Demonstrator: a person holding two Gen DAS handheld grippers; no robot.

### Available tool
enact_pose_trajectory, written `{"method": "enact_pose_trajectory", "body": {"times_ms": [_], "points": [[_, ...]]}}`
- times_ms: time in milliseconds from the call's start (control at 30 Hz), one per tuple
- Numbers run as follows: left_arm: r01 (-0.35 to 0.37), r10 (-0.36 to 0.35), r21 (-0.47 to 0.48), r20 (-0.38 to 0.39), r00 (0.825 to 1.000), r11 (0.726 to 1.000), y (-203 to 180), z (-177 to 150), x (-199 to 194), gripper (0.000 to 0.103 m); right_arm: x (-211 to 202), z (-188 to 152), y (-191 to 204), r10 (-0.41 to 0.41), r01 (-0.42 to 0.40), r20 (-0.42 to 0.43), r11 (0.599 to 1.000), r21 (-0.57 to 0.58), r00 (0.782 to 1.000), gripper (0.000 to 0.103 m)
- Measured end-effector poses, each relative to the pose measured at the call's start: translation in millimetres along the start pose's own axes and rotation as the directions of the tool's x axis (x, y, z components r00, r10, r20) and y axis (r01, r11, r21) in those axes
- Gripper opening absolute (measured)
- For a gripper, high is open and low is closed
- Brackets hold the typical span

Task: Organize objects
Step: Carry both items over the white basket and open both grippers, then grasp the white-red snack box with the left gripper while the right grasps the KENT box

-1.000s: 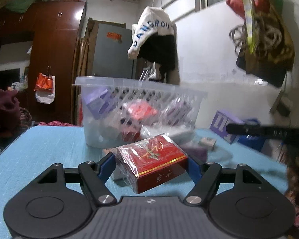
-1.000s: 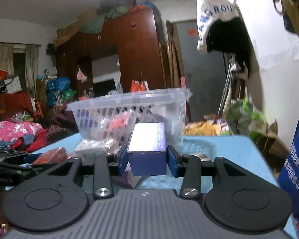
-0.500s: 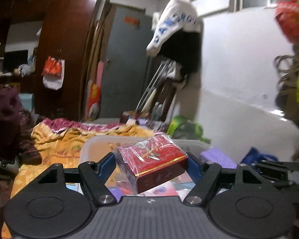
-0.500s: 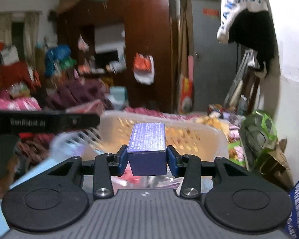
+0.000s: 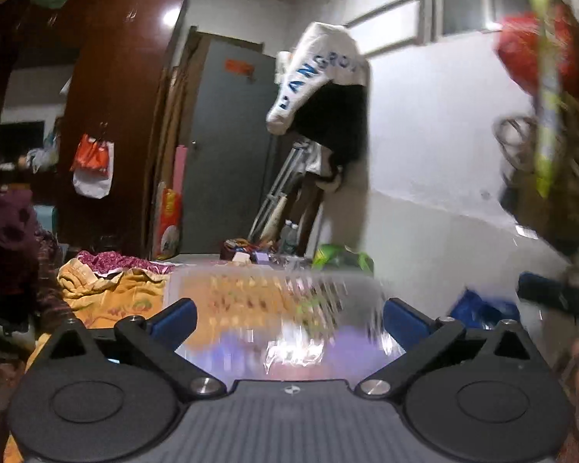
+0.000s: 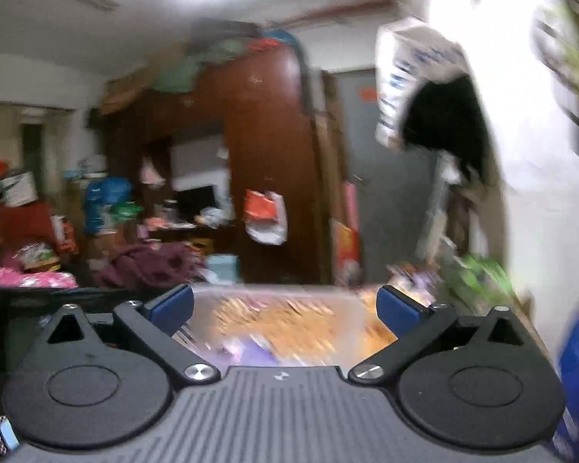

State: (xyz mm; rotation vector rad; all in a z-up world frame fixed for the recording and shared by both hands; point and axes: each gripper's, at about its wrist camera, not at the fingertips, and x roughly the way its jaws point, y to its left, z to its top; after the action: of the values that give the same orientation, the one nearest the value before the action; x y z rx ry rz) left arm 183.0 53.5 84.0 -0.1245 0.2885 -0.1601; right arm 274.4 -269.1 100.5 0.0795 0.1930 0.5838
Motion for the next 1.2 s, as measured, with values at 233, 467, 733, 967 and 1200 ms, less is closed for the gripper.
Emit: {"method": "enact_pose_trajectory", "body": {"times_ms": [233,467,733,967,1200], "points": [[-0.006,0.034,0.098,-0.288,0.957,0.995,-17.0,-81.8,20.5,0.102,79.8,-74.9,-40.7,-0.11,0.103,-0.429,0.994,-0.04,0.897,0.103],[0.007,0.016,0.064,-0.361,0.932,0.998,-21.9,-100.4,33.5,0.1,113.8,-94.8,-61.7,-0.088,0.103,-0.513,0.995,0.002,0.854,0.103],[-0.058,0.085,0.082,-0.369,0.925,0.995,-24.5,-99.7,50.5,0.095,109.1,-94.9,-50.7,-0.106,0.08,-0.501,0.994,-0.074,0.859,0.072],[-0.033,0.045,0.046,-0.3,0.953,0.998,-7.6,-98.6,26.8,0.086,92.0,-99.4,-39.1,-0.076,0.05,-0.456,0.996,-0.068,0.887,0.065],[0.018,-0.015,0.023,-0.123,0.992,1.0,6.9,-97.8,-5.3,0.086,59.4,-104.4,-18.6,-0.015,0.002,-0.373,0.999,-0.036,0.928,0.065]]}}
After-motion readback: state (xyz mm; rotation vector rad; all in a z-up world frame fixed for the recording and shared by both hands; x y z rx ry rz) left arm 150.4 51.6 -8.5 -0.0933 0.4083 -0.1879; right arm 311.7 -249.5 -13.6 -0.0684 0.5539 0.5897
